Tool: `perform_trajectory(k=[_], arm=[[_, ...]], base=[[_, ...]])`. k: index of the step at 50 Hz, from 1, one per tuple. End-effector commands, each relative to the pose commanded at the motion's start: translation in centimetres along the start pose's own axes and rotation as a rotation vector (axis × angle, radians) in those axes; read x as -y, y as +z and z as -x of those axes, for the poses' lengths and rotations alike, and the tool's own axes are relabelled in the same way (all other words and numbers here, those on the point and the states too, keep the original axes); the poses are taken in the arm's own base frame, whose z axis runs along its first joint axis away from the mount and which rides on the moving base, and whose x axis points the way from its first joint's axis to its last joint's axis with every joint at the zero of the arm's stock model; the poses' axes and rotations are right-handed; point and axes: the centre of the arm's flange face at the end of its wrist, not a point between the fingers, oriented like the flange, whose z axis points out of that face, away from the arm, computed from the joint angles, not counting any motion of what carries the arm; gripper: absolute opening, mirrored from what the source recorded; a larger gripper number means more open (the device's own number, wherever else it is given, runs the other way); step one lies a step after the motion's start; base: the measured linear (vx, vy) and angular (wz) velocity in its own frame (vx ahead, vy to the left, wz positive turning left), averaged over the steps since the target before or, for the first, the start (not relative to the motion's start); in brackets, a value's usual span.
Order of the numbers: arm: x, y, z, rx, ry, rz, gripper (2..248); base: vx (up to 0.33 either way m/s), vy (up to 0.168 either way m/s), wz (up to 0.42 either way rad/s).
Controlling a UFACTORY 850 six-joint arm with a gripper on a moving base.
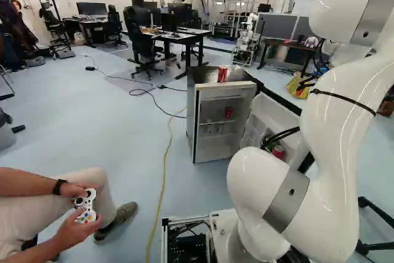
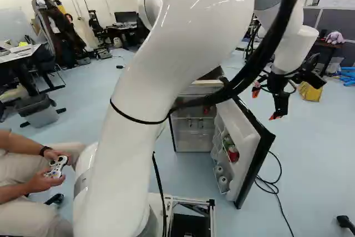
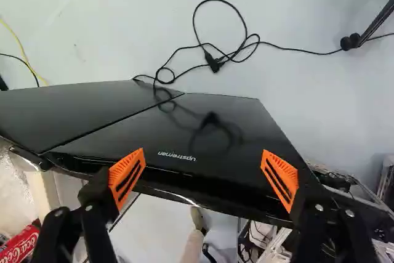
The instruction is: Grab a drink from the fridge
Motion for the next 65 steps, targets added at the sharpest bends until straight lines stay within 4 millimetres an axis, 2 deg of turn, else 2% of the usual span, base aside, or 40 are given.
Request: perform_trajectory(k=[31, 65], arm=[[-0.5, 4.5, -0.9, 0.053, 0.011, 0.022, 247], [-1.4, 4.6, -0.6, 0.062, 0.022, 0.027, 247]], base=[[0.0, 0.0, 0.0], [0.0, 0.0, 0.0]])
